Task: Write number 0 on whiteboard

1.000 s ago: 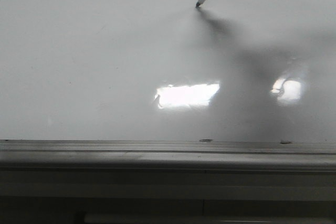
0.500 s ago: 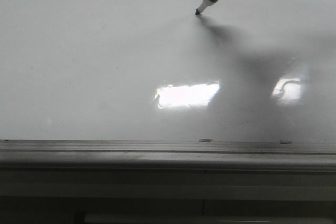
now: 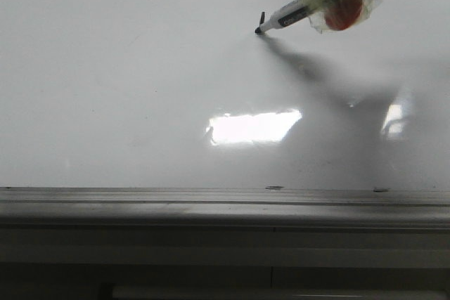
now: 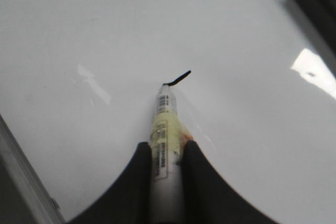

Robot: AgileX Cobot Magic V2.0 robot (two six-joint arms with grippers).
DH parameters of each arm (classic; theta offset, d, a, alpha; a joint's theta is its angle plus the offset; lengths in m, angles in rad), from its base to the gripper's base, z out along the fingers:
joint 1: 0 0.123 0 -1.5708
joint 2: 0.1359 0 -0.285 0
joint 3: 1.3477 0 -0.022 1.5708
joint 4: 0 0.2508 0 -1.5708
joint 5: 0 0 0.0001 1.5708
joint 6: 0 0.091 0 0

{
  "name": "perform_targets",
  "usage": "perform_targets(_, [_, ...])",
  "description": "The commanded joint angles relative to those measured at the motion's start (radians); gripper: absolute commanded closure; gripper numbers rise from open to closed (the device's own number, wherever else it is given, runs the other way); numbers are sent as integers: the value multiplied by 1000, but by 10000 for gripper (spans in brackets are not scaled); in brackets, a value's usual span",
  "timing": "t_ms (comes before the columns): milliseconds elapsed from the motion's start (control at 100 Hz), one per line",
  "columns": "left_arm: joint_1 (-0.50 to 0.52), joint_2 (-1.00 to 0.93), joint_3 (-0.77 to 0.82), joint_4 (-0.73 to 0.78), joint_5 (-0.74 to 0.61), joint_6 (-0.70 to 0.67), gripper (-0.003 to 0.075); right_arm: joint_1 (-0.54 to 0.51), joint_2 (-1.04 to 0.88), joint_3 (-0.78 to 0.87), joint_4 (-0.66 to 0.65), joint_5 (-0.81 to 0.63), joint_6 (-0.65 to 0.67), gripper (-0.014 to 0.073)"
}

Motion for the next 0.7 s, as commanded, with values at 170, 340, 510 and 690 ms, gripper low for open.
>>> perform_targets(170, [0,1,-38,-30,-27,-6,740,-3,-28,-27,-11,65,2,642])
perform_targets(340, [0,1,-38,-30,-27,-6,740,-3,-63,-27,-11,100,12,642])
perform_targets(510, [0,1,-38,-30,-27,-6,740,-5,-94,-27,-21,159,46,642])
perform_targets(690, [0,1,-38,-30,-25,-6,740,-5,-114,-27,-157,197,191,641])
